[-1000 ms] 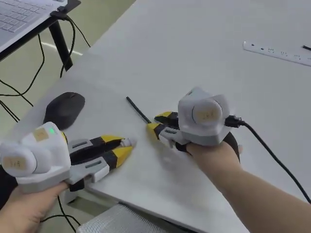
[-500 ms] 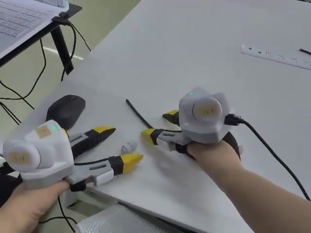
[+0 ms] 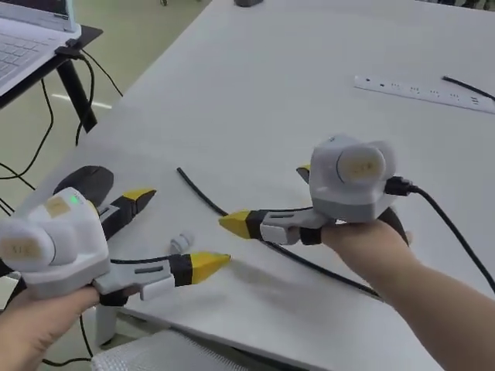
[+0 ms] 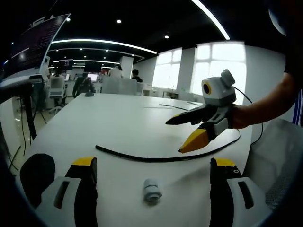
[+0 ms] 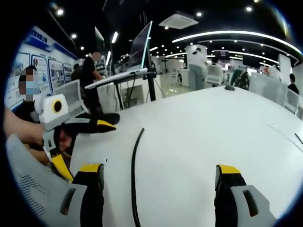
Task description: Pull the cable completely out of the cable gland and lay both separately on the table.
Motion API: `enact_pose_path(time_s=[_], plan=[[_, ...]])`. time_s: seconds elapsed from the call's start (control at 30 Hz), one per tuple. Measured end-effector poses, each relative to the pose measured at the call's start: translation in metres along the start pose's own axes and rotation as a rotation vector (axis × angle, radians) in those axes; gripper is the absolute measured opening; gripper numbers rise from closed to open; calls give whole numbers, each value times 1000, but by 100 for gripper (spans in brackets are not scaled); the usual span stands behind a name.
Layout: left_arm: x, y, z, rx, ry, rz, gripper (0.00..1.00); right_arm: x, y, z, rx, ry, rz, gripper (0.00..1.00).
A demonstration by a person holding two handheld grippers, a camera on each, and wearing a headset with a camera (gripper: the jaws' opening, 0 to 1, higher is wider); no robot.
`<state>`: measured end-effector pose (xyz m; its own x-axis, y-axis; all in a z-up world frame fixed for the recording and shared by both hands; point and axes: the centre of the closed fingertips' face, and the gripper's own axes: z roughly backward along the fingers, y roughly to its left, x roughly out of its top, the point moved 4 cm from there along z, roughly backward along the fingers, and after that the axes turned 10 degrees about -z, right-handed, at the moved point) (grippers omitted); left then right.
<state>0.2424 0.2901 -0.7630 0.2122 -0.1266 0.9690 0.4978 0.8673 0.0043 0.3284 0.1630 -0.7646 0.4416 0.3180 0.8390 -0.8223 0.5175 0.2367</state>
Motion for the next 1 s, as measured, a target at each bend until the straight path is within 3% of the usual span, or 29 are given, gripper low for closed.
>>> enact_pose_path(time_s=[0.2,0.33,0.6,0.83,1.0], plan=[[31,-8,-17,-35,-12,-46,99,-7,-39,51,-92,31,27,99],[35,-13,-34,-62,-7,-25,99,-13,-64,89,-151,46,35,99],[66,-43,-67,-138,2,-85,99,-36,-108,164,-257,74,7,99],[69,-66,-87,-184,40,-82,99,-69,-133,226,-350,70,-62,99],[75,-77,-96,-198,48,-94,99,-84,-151,264,-410,95,-56,99]])
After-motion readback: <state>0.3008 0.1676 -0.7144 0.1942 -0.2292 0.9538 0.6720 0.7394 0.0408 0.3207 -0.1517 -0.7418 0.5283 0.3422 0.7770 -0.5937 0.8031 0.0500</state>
